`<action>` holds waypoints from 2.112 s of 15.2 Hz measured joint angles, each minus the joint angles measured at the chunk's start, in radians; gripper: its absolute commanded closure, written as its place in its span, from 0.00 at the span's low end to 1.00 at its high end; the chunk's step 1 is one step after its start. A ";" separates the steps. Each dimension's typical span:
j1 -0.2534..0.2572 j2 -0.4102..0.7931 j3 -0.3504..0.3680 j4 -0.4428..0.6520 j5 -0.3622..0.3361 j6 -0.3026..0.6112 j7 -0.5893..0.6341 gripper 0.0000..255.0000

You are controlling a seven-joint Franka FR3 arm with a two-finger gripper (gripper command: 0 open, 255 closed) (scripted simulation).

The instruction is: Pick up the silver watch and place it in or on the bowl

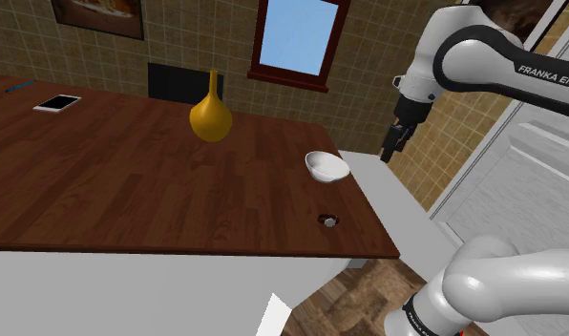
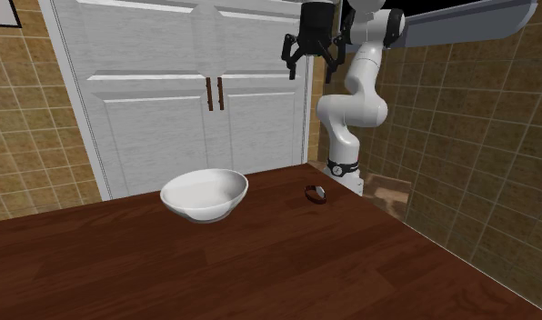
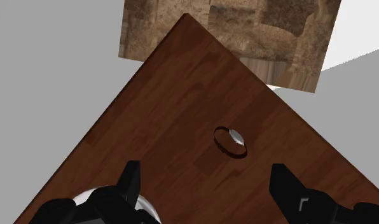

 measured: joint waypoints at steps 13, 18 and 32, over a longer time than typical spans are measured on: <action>0.140 0.027 -0.018 -0.335 0.006 0.448 -0.223 0.00; 0.208 0.091 -0.026 -0.454 0.008 0.670 -0.326 0.00; 0.243 0.265 -0.037 -0.546 0.000 0.962 -0.384 0.00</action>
